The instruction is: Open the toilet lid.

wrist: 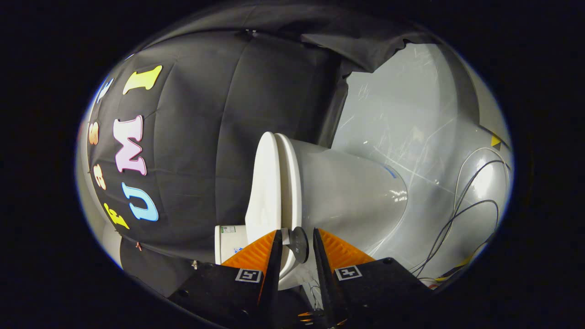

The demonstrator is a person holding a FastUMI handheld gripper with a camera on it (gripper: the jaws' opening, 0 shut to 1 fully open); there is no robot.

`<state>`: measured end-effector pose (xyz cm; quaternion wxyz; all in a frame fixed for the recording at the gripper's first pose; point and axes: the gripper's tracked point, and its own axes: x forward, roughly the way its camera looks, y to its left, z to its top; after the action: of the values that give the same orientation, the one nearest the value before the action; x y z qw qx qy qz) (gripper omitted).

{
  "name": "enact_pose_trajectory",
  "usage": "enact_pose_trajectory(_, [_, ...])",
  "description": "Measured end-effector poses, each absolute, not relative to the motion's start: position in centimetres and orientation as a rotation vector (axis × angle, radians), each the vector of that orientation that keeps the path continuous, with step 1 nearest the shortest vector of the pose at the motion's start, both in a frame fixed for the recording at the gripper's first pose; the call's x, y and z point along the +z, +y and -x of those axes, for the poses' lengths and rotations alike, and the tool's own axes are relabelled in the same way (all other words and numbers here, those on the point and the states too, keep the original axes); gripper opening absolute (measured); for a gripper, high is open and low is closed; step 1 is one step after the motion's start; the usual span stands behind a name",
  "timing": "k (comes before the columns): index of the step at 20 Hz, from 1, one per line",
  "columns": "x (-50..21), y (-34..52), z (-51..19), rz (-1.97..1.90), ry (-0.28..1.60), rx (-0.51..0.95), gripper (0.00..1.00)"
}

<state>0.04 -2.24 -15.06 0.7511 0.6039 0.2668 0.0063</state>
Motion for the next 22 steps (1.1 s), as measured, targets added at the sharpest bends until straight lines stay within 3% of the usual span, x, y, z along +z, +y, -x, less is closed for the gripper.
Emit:
enact_pose_trajectory(3, [-15.7,-1.7,0.0,-1.315,0.607,0.018,0.44])
enact_pose_trajectory(7, [-15.6,-2.2,-0.2,-1.327,0.582,0.013,0.16])
enact_pose_trajectory(13, [-15.5,-2.0,0.0,-1.333,0.576,0.066,0.16])
enact_pose_trajectory(15, [-15.6,-2.2,-0.3,-1.353,0.572,0.057,0.07])
enact_pose_trajectory(22, [-15.5,-1.5,-0.4,-1.359,0.568,0.068,0.07])
